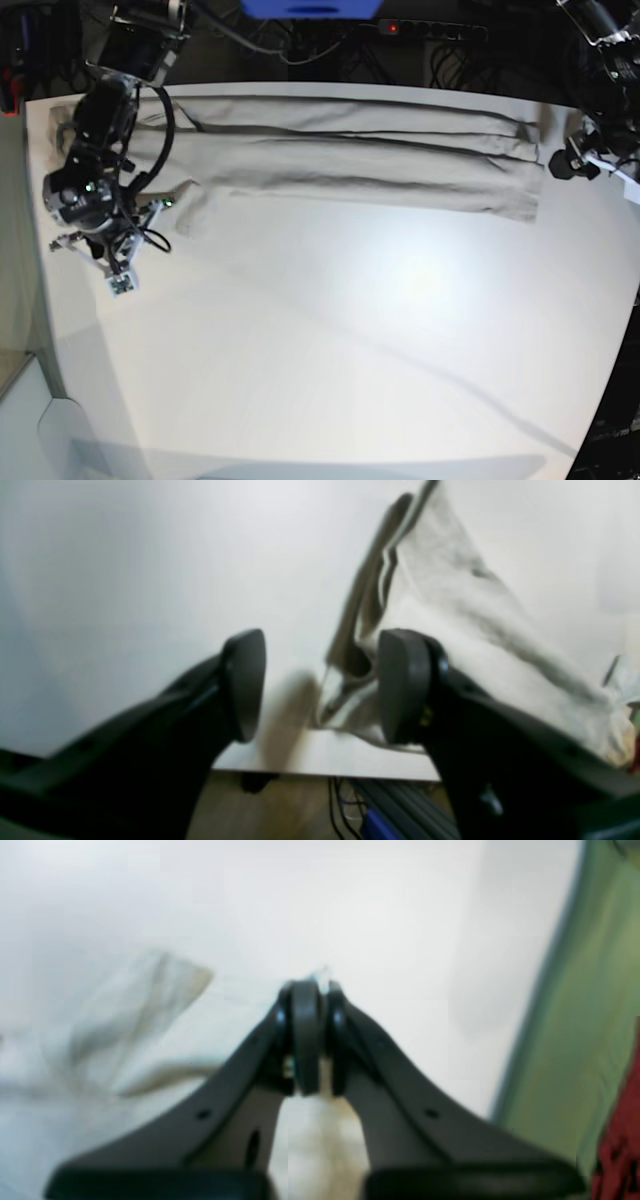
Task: Layout the t-shirt on the table in an organized manner, then fold the t-shirt properly
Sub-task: 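Grasp the shirt end with the right gripper and tuck it inward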
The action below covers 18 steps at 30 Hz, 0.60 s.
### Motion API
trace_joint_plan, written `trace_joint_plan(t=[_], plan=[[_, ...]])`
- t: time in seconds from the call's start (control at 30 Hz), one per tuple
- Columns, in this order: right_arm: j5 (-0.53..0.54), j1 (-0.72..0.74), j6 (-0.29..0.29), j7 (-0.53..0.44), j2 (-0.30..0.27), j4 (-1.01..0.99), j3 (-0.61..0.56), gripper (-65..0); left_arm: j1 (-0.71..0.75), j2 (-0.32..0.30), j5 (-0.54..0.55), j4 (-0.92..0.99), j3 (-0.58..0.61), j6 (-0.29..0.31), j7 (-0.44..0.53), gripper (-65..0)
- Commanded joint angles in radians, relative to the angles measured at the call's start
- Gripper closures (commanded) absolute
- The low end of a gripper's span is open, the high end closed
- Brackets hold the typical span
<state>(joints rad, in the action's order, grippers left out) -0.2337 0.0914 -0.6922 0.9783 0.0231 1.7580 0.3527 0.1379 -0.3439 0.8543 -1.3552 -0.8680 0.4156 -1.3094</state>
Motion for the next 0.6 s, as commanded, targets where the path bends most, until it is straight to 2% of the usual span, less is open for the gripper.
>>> trace_joint_plan(t=[0.0,0.17,0.57], plan=[[0.009,0.001,-0.006,-0.02,0.013,0.05,-0.002,0.0,-0.007,-0.022,0.026,-0.016,-0.004,0.004,0.004,-34.8],[0.009,-0.109,-0.006,-0.012,0.054,0.194,-0.002,0.0,-0.01,-0.022,0.029,-0.016,-0.004,0.004,0.004,-34.8],[0.007,-0.261,-0.006,-0.023,0.061,0.251,0.064,0.0,-0.017,-0.04,0.027,-0.016,0.002,0.004,0.009,-34.8]])
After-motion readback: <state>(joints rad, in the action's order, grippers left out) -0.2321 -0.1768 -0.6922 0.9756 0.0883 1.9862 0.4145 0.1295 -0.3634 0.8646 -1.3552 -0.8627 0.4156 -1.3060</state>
